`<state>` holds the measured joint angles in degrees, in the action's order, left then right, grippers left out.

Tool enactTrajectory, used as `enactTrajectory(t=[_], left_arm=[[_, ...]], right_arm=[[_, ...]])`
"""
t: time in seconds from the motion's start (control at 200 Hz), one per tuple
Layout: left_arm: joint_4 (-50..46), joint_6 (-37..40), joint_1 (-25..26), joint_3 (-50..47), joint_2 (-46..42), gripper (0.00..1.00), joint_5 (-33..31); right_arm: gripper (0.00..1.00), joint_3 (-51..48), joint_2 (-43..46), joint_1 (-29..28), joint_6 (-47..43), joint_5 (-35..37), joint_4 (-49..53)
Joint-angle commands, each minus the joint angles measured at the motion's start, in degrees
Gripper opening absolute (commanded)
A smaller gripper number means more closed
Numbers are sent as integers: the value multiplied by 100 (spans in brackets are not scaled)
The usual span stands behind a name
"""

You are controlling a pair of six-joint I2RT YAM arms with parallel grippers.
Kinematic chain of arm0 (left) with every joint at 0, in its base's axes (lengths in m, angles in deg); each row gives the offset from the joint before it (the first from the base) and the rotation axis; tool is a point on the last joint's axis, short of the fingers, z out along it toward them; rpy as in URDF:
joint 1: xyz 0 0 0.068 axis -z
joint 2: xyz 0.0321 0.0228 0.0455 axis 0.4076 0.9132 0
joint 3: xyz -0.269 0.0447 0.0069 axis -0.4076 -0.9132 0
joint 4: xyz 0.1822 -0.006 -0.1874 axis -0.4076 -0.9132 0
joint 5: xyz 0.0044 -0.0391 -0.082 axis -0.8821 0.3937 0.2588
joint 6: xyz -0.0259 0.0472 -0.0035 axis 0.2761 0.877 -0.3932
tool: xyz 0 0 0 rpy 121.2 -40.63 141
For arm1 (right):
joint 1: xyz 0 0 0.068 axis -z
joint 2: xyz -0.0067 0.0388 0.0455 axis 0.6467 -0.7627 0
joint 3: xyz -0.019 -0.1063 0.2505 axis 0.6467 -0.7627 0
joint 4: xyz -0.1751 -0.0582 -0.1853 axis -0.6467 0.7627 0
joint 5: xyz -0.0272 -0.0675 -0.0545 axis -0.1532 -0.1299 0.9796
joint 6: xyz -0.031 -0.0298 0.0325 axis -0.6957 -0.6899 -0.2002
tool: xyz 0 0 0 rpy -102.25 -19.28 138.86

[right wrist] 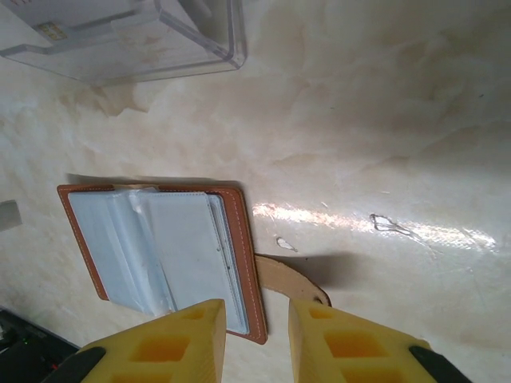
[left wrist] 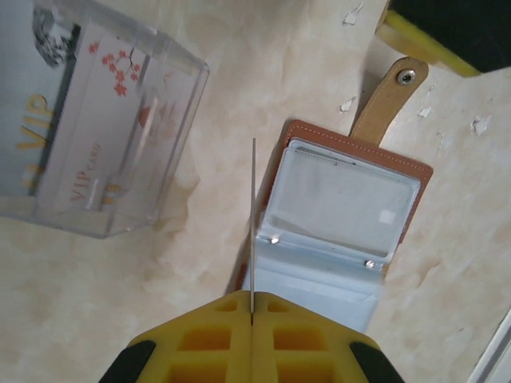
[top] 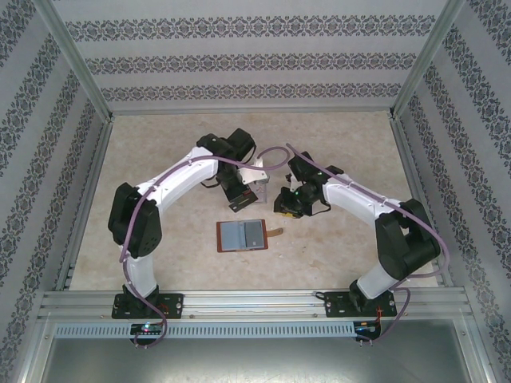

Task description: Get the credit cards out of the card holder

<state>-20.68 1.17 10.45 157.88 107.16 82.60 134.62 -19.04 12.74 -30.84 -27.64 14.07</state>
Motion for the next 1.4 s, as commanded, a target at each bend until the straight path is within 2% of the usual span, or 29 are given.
enactTrajectory(t=[0.0,0.125,0.285,0.7,1.039,1.394], left_arm=[[-729,1100,-14,500,282,0,-280],[-940,1647,-38,939,612,0,-602],[-1155,2139,-106,1703,1026,0,-560],[-1598,2573,-351,3682,2188,0,-903],[-1166,2943,-458,4027,2427,0,-788],[-978,3036,-459,4412,2891,0,-1024]], right_arm=[[29,-125,196,92,-117,112,189],[29,-149,264,158,-120,126,216],[29,-186,327,234,-144,112,240],[29,-417,527,503,-160,88,304],[29,-565,622,610,-94,105,295],[29,-655,708,759,-80,105,314]])
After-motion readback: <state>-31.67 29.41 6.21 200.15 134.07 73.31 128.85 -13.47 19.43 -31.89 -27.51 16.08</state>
